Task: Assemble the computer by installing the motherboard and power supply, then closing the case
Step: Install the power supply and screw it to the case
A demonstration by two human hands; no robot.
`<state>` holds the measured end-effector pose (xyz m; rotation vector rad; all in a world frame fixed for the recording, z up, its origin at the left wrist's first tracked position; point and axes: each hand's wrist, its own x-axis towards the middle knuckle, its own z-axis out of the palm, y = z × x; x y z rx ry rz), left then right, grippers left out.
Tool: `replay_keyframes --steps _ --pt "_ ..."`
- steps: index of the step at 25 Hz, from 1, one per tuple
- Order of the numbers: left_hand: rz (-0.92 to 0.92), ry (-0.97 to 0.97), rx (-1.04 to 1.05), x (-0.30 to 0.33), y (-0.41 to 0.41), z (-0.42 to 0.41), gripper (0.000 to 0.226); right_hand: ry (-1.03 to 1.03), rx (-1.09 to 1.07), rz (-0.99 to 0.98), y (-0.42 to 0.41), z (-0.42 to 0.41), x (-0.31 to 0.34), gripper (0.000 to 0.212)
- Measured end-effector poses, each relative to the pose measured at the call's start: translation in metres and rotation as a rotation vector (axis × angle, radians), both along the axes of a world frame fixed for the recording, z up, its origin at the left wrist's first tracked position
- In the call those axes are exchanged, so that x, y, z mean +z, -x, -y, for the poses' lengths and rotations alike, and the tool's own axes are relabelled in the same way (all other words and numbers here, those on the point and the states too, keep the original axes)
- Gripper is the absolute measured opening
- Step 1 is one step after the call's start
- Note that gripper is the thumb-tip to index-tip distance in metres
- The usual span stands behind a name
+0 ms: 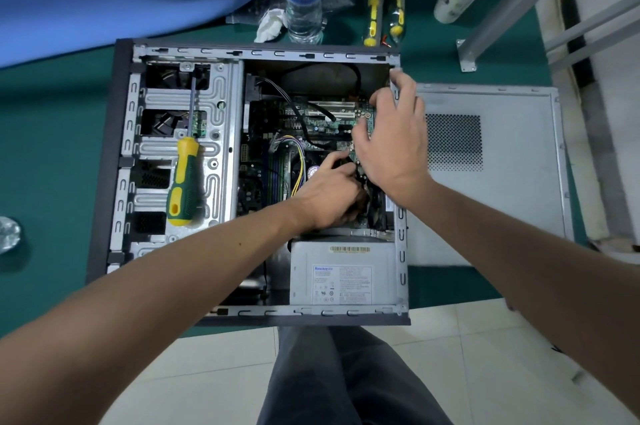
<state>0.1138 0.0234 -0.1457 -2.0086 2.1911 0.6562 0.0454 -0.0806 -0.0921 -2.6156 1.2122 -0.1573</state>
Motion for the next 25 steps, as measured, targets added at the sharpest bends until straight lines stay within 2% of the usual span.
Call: replay_keyframes --steps 9,13,15,16,18,19,20,21,23,25 --pt "0.025 0.030 -0.030 0.001 0.003 0.005 0.012 0.012 -0.007 0.005 -0.001 0.003 -0.004 0.031" --pt "0.054 -0.043 -0.028 0.008 0.003 0.006 0.023 0.001 -0.008 -0.003 -0.001 0.002 -0.002 0.032" --pt "-0.037 -0.007 -0.042 0.021 -0.004 -0.004 0.024 0.000 -0.006 -0.008 -0.001 0.003 -0.002 0.034" --pt "-0.119 0.071 -0.007 0.031 -0.009 -0.014 0.023 -0.004 -0.008 -0.011 0.000 0.003 -0.001 0.034" --pt "-0.155 0.373 0.143 0.048 -0.024 -0.042 0.024 -0.012 -0.010 -0.016 0.001 0.003 -0.001 0.035" --pt "-0.090 0.511 0.278 0.056 -0.035 -0.059 0.029 -0.014 -0.007 -0.014 0.001 0.003 -0.001 0.035" --pt "0.002 0.570 0.441 0.061 -0.047 -0.077 0.035 -0.015 -0.005 -0.011 0.001 0.003 0.000 0.035" --pt "0.100 0.538 0.604 0.066 -0.059 -0.094 0.043 -0.015 -0.004 -0.005 0.000 0.003 0.000 0.035" --pt "0.210 0.339 0.827 0.071 -0.077 -0.118 0.052 -0.015 -0.006 0.002 0.000 0.003 0.000 0.035" --pt "0.193 0.221 0.870 0.070 -0.084 -0.126 0.050 -0.020 -0.005 0.007 -0.001 0.003 0.000 0.035"
